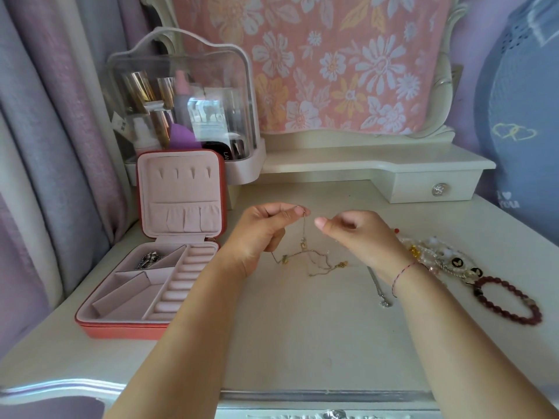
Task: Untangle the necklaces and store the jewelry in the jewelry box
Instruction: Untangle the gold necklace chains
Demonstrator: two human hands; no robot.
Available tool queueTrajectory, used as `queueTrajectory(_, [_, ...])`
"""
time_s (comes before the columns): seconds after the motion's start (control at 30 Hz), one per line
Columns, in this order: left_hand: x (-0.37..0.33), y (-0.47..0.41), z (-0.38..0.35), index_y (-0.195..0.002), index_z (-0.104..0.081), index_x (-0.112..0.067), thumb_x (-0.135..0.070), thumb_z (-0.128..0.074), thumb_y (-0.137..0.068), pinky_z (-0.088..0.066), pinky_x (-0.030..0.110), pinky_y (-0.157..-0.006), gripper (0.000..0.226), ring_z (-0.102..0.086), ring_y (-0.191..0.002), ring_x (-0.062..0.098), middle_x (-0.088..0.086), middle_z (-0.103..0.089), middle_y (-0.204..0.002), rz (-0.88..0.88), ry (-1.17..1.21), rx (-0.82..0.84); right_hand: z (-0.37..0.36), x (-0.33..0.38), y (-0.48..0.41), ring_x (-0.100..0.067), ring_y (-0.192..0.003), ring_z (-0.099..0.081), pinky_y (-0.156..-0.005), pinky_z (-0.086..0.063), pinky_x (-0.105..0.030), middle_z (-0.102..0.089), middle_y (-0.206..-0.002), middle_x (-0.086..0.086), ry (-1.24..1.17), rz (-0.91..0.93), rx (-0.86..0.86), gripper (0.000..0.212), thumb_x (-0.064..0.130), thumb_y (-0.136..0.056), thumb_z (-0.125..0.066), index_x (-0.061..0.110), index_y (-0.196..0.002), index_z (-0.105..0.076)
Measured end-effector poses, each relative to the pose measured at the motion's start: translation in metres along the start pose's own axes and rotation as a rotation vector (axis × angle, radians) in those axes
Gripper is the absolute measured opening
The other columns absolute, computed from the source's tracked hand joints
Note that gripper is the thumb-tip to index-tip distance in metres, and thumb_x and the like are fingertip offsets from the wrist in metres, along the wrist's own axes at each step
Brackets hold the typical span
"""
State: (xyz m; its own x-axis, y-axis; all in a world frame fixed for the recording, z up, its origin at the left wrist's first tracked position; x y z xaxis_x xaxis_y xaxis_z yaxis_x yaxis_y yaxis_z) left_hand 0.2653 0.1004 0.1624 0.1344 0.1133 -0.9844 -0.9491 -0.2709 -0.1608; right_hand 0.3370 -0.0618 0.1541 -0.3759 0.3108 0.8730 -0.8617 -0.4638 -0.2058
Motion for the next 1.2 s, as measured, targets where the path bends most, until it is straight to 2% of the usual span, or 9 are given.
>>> queueTrajectory(0.07, [0.001, -0.001, 0.003, -0.084, -0.075, -0.019, -0.019, -0.064, -0.090, -0.013, 0.022, -0.045, 0.013, -0.012, -0.045, 0.013, -0.008, -0.023, -0.042, 0.001, 0.013, -0.033, -0.002, 0.000, 0.001, -0.014, -0.060, -0.036, -0.057, -0.029, -0.027, -0.039, -0.066, -0.003, 0.008, 0.007, 0.079, 0.054, 0.053, -0.080, -0.068, -0.001, -0.082, -0.062])
queueTrajectory(0.27, [0.004, -0.003, 0.010, -0.087, -0.075, -0.019, -0.023, -0.064, -0.091, -0.018, 0.021, -0.043, 0.012, -0.016, -0.042, 0.012, -0.008, -0.024, -0.041, 0.032, -0.018, -0.128, -0.008, 0.004, 0.003, -0.008, -0.052, -0.037, -0.051, -0.029, -0.020, -0.042, -0.061, 0.003, -0.085, 0.048, 0.242, 0.008, 0.028, -0.082, -0.074, 0.025, -0.089, -0.074])
queueTrajectory(0.47, [0.008, -0.003, 0.011, -0.089, -0.075, -0.019, -0.022, -0.064, -0.091, -0.019, 0.021, -0.042, 0.012, -0.020, -0.037, 0.009, -0.008, -0.030, -0.038, 0.077, -0.096, -0.171, -0.003, 0.020, 0.007, -0.009, -0.048, -0.038, -0.043, -0.029, -0.019, -0.051, -0.071, -0.001, -0.581, 0.129, 0.350, 0.020, 0.019, -0.085, -0.060, 0.010, -0.103, -0.066])
queueTrajectory(0.6, [0.011, -0.005, 0.008, -0.091, -0.075, -0.012, -0.017, -0.067, -0.089, -0.037, 0.011, -0.057, 0.009, -0.052, -0.049, -0.006, -0.014, -0.066, -0.064, 0.052, -0.179, -0.213, -0.002, 0.026, 0.005, -0.009, -0.051, -0.044, -0.043, -0.033, -0.019, -0.056, -0.079, -0.002, -0.776, 0.106, 0.411, 0.025, 0.020, -0.084, -0.053, 0.011, -0.106, -0.060])
queueTrajectory(0.67, [0.017, -0.007, 0.008, -0.087, -0.075, -0.015, -0.019, -0.070, -0.086, -0.040, 0.014, -0.068, 0.006, -0.058, -0.067, -0.003, -0.007, -0.071, -0.081, 0.044, -0.279, -0.220, -0.007, 0.029, 0.007, -0.011, -0.054, -0.046, -0.045, -0.037, -0.020, -0.057, -0.082, -0.003, -0.713, 0.091, 0.439, 0.025, 0.020, -0.086, -0.053, 0.010, -0.108, -0.060])
queueTrajectory(0.83, [0.027, -0.009, 0.005, -0.088, -0.074, -0.019, -0.025, -0.069, -0.086, -0.042, 0.016, -0.062, 0.008, -0.057, -0.062, 0.000, -0.010, -0.066, -0.077, 0.069, -0.482, -0.126, -0.004, 0.051, 0.004, -0.010, -0.060, -0.053, -0.061, -0.047, -0.020, -0.062, -0.074, -0.002, -0.229, 0.111, 0.392, 0.018, 0.001, -0.096, -0.050, 0.007, -0.107, -0.062])
queueTrajectory(0.97, [0.024, -0.010, 0.005, -0.094, -0.077, -0.017, -0.027, -0.068, -0.087, -0.039, 0.021, -0.089, 0.015, -0.054, -0.105, 0.006, -0.008, -0.057, -0.117, 0.017, -0.522, -0.105, 0.008, 0.077, 0.000, -0.010, -0.064, -0.056, -0.068, -0.047, -0.015, -0.065, -0.072, -0.001, -0.030, 0.160, 0.347, 0.024, -0.005, -0.093, -0.049, 0.011, -0.101, -0.065])
queueTrajectory(1.07, [0.017, -0.005, 0.002, -0.094, -0.076, -0.021, -0.029, -0.062, -0.092, -0.039, 0.020, -0.088, 0.016, -0.049, -0.114, 0.007, -0.007, -0.052, -0.129, 0.003, -0.433, -0.064, 0.015, 0.089, 0.000, -0.010, -0.065, -0.057, -0.069, -0.046, -0.014, -0.067, -0.072, 0.000, 0.046, 0.189, 0.328, 0.025, -0.004, -0.091, -0.050, 0.013, -0.101, -0.066])
queueTrajectory(1.2, [0.001, 0.002, -0.005, -0.095, -0.072, -0.028, -0.041, -0.050, -0.097, -0.041, 0.019, -0.087, 0.026, -0.060, -0.102, 0.001, -0.012, -0.068, -0.110, 0.024, -0.093, -0.016, 0.022, 0.097, 0.003, -0.008, -0.066, -0.060, -0.074, -0.052, -0.022, -0.070, -0.073, 0.001, 0.155, 0.213, 0.273, 0.025, -0.004, -0.088, -0.053, 0.015, -0.098, -0.067])
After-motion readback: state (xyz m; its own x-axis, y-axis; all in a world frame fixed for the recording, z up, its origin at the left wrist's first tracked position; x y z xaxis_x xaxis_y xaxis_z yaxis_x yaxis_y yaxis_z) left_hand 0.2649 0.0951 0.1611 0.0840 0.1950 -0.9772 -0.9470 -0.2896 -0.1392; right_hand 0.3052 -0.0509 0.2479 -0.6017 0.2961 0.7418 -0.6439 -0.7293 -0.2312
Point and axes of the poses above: each hand's wrist, its own y-axis away from the middle knuckle, its own z-axis out of the back of the hand, x = y × z, the point moved 4 cm from there along -y, towards the middle knuckle
